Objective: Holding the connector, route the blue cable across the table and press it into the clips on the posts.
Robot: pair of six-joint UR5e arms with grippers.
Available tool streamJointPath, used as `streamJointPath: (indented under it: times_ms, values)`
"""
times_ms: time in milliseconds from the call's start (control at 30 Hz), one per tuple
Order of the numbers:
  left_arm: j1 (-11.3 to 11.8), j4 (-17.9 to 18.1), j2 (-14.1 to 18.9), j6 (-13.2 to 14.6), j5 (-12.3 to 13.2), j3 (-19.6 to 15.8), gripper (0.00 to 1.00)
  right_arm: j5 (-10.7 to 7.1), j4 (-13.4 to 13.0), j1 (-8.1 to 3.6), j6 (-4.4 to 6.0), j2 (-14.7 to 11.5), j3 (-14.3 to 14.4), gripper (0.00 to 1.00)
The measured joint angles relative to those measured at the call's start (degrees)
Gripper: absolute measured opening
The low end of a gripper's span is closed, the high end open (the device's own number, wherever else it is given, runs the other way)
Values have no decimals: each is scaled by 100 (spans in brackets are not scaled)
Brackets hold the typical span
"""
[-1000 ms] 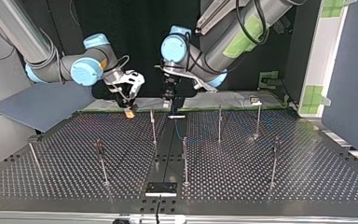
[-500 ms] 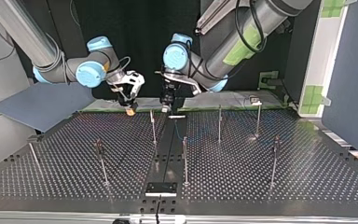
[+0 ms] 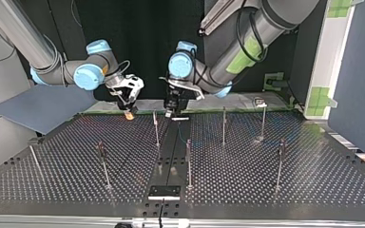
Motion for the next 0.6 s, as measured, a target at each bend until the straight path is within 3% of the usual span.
streamJointPath:
  times_ms: [300, 600]
  values:
    - [197, 47, -35, -124, 299, 157, 0, -97, -89, -118, -1, 94, -27, 0]
    - [309, -61, -411, -217, 533, 557, 0, -138, -120, -271, 50, 114, -141, 0]
